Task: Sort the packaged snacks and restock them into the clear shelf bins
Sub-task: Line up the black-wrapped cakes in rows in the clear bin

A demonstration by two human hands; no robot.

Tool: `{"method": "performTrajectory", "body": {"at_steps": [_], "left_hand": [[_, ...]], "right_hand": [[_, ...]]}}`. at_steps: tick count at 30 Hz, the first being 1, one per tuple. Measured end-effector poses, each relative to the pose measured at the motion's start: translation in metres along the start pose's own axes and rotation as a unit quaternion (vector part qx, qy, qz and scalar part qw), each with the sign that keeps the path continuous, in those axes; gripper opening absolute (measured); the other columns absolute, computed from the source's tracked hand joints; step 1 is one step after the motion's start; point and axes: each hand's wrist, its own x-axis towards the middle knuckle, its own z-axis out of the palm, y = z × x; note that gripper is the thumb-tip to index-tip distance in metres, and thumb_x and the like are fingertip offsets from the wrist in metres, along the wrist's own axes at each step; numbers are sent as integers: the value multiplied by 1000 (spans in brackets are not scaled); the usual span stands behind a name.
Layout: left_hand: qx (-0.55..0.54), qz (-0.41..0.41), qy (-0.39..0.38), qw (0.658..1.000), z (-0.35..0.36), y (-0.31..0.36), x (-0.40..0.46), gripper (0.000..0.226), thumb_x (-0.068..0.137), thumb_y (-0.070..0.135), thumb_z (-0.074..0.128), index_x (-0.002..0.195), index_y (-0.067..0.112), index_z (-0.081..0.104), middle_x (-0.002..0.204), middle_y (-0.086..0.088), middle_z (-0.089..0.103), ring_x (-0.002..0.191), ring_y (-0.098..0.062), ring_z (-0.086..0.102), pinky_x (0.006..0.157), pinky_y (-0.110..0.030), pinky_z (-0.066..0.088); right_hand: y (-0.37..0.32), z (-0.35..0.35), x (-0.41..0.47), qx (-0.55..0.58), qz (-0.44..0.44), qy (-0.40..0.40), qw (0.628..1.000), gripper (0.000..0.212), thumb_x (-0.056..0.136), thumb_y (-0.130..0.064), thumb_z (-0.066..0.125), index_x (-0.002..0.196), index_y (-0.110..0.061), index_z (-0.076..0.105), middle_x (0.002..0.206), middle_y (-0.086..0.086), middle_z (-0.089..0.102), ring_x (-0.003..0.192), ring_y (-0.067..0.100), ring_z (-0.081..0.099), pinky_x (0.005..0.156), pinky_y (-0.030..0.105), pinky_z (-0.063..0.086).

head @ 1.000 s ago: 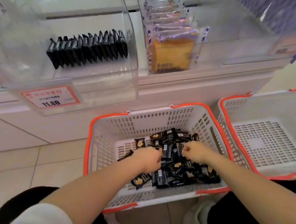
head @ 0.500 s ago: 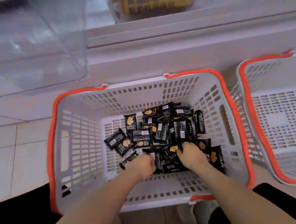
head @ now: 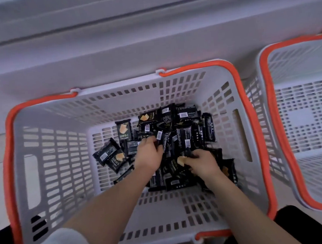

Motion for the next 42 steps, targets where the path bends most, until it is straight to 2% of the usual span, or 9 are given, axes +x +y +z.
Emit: {"method": "performTrajectory", "body": {"at_steps": [7, 11, 15, 17, 25, 29, 33, 39, 42], "left_hand": [[5, -38, 43, 998, 19, 19, 12, 47, 90, 30, 58, 127, 9, 39, 128, -11, 49, 113, -28, 49, 83, -40, 48], [-227, -53, -6, 972, 12, 17, 2, 32, 90, 28, 57, 117, 10, 52, 112, -6, 60, 93, -18, 57, 76, -28, 45], [-678, -162, -132, 704, -18, 2, -23, 22, 94, 19, 45, 103, 6, 58, 97, -9, 67, 84, -21, 63, 71, -31, 52], [-737, -146, -147, 643, -31, -11, -34, 26, 91, 18, 44, 102, 1, 59, 89, -13, 70, 75, -25, 66, 64, -33, 56], [-632, -78, -139, 759, -51, -38, -64, 17, 94, 18, 49, 105, 10, 60, 99, -6, 72, 91, -15, 69, 70, -27, 57], [-656, -85, -109, 742, -52, -50, -75, 23, 96, 13, 42, 115, 10, 55, 107, -9, 67, 91, -17, 69, 71, -30, 56], [-670, -71, -96, 733, -45, -48, -81, 30, 97, 17, 33, 107, 16, 61, 101, -5, 71, 88, -15, 69, 68, -28, 55], [-565, -72, -96, 816, -31, -35, -78, 22, 91, 38, 52, 107, 25, 60, 107, 4, 69, 91, -7, 66, 74, -25, 49], [-470, -99, -45, 876, -21, -38, -67, 60, 84, 41, 62, 134, 18, 39, 125, 7, 51, 111, -13, 51, 96, -35, 40]], "right_hand": [[-8, -24, -17, 112, -28, 9, 993, 9, 88, -11, 60, 89, -18, 55, 89, 0, 62, 77, 13, 60, 72, 30, 53], [-15, -30, -24, 212, -9, 30, 977, 17, 90, -13, 59, 80, -26, 55, 88, -3, 61, 74, 13, 60, 66, 25, 51], [-27, -33, -36, 228, -64, -17, 971, 12, 87, -13, 63, 81, -24, 65, 82, -6, 70, 63, 5, 65, 61, 22, 50], [-36, -34, -43, 205, -112, -53, 971, 18, 88, -9, 60, 86, -25, 67, 87, -5, 72, 72, 7, 65, 61, 21, 50], [-60, -19, -73, -94, -271, -135, 949, 18, 86, -14, 64, 84, -32, 65, 82, -11, 67, 69, -4, 59, 67, 23, 47], [-54, 4, -80, 174, -156, -145, 961, 7, 87, -10, 63, 93, -13, 60, 96, 7, 66, 75, 8, 68, 61, 18, 52], [-44, 30, -85, 404, 3, -158, 901, 22, 86, 2, 58, 107, -2, 53, 97, 18, 67, 77, 25, 70, 64, 28, 58], [-35, 58, -79, 118, -22, -59, 991, 21, 86, -29, 64, 95, -12, 57, 97, 6, 64, 86, 20, 63, 75, 33, 55], [-38, 56, -65, -5, -77, -26, 997, 32, 91, -45, 51, 98, -14, 58, 96, 2, 63, 90, 21, 63, 83, 40, 53]]}}
